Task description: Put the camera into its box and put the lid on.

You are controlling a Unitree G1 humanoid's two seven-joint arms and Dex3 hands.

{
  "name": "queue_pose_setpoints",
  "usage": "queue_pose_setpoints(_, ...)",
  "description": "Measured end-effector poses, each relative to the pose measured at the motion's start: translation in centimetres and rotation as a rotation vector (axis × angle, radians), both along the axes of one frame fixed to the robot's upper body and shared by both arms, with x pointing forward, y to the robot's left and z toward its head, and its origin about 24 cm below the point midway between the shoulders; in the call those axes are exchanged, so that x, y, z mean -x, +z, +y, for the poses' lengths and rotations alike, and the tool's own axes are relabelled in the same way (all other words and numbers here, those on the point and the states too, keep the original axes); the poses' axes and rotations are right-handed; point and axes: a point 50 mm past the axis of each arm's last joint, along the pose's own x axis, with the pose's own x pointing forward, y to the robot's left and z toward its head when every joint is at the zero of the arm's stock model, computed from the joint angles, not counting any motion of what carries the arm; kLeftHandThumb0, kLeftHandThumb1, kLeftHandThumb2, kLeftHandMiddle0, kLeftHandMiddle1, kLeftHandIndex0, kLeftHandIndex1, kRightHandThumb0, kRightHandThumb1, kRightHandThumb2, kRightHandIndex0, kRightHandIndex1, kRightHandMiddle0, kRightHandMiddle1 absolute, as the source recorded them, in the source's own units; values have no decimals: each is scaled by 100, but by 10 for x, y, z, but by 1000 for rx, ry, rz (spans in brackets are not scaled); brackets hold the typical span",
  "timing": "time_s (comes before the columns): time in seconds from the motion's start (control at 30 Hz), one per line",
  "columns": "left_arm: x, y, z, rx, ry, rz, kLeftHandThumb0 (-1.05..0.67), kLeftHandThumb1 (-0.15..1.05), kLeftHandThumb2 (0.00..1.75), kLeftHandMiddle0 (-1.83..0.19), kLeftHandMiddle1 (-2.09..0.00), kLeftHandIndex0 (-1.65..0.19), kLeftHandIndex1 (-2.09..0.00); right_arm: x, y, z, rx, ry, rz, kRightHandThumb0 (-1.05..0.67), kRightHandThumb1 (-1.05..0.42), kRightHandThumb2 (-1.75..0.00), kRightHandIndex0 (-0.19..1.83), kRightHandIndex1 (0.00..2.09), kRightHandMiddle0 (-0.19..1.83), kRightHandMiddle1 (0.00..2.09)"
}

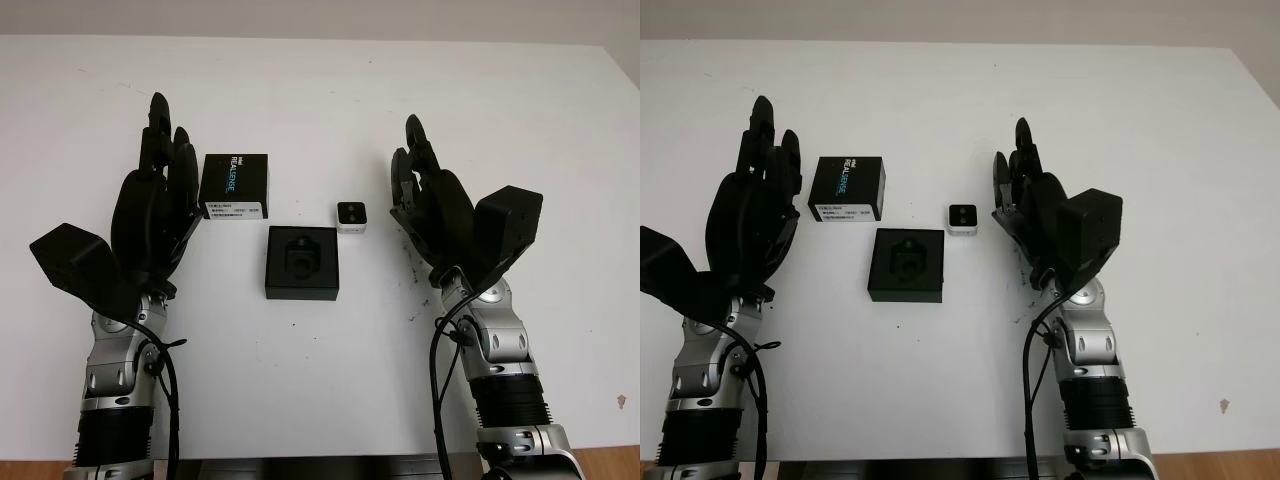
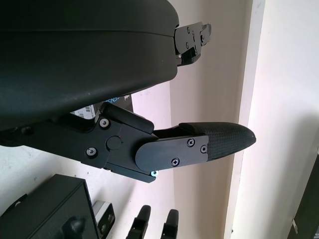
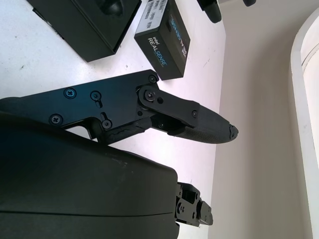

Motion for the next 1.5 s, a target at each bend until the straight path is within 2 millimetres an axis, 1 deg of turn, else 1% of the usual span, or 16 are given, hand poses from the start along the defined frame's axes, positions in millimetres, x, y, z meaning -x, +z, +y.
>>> queue_pose_setpoints(0.33,0,0,1,-4,5,1,-76,105,55,19,0,19,0,0,0,1,1,4,0,-62,-105,-70,-19,0,-19,0)
queue_pose_setpoints(0.43,0,0,1,-4,3,1,-76,105,56,19,0,19,0,0,0,0,4,16,-1,-65,-105,-56,-16,2,-15,3)
queue_pose_setpoints(0.47,0,0,1,-4,3,1,-76,105,56,19,0,19,0,-1,1,-1,11,19,-4,-66,-105,-44,-7,7,-7,7)
queue_pose_setpoints(0.53,0,0,1,-5,3,1,-76,105,57,19,0,19,0,-4,6,-5,41,16,-16,-67,-105,-28,4,13,3,14)
queue_pose_setpoints(0.57,0,0,1,-5,4,1,-76,105,57,19,0,19,0,-6,10,-8,70,7,-34,-66,-105,-19,9,15,4,24)
queue_pose_setpoints(0.6,0,0,1,-6,5,1,-76,105,57,19,0,19,0,-8,15,-11,105,-2,-60,-64,-103,-11,14,19,-4,50)
queue_pose_setpoints(0.67,0,0,1,-6,8,2,-76,105,57,19,0,19,0,-13,28,-16,160,-13,-116,-61,-99,-5,16,21,-12,71)
queue_pose_setpoints(0.77,0,1,1,-5,8,1,-76,105,56,19,0,19,0,-21,48,-22,315,15,-188,-60,-92,-4,19,24,-12,78)
queue_pose_setpoints(0.83,0,1,0,-4,7,0,-76,105,56,19,0,19,0,-26,63,-26,475,20,-243,-65,-87,-5,25,26,-1,71)
queue_pose_setpoints(0.9,0,1,0,-4,8,-2,-77,105,56,19,0,19,0,-30,77,-30,615,14,-300,-65,-82,-5,27,25,9,62)
queue_pose_setpoints(1.03,0,1,0,-4,4,-3,-77,105,56,19,0,19,0,-34,89,-32,805,28,-380,-61,-77,-5,26,22,15,51)
queue_pose_setpoints(1.1,0,1,0,-3,6,-2,-77,105,55,19,0,19,0,-34,88,-32,883,44,-384,-57,-76,-5,29,21,18,42)
queue_pose_setpoints(1.2,0,1,0,1,8,0,-77,105,55,19,0,19,0,-35,82,-28,1014,83,-369,-59,-75,-5,31,16,30,20)
queue_pose_setpoints(1.23,0,2,-1,1,8,-1,-77,105,55,19,0,19,0,-35,80,-26,1040,96,-361,-59,-75,-5,31,15,32,17)
queue_pose_setpoints(1.4,1,3,-1,-1,-1,-9,-76,105,56,19,0,19,0,-33,69,-22,1130,115,-331,-58,-74,-5,40,17,38,11)
queue_pose_setpoints(1.5,1,3,-1,-2,0,-9,-76,105,56,19,0,19,0,-30,61,-19,1175,129,-317,-58,-76,-6,40,16,37,9)
